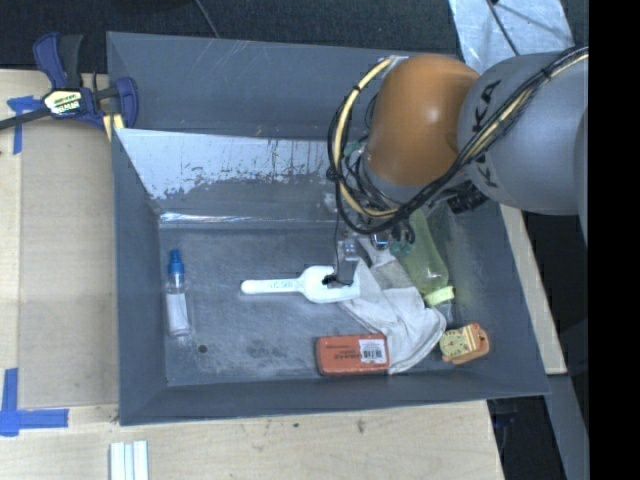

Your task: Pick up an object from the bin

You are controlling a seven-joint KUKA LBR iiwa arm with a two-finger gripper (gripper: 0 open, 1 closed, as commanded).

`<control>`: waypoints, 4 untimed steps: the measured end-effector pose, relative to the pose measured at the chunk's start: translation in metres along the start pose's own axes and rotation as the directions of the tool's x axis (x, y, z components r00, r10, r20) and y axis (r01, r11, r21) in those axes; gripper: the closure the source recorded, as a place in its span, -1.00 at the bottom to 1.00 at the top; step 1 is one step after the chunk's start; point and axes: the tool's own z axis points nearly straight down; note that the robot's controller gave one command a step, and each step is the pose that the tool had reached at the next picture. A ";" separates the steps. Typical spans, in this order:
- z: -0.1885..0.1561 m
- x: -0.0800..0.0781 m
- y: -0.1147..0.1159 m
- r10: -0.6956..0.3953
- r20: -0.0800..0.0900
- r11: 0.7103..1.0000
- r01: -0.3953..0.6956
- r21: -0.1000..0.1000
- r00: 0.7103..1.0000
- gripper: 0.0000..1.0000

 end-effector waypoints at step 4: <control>0.074 0.020 -0.011 -0.127 0.005 0.992 0.127 -0.001 0.992 1.00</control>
Offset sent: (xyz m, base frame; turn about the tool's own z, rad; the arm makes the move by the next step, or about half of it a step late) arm -0.0245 -0.0135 -0.0630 0.0314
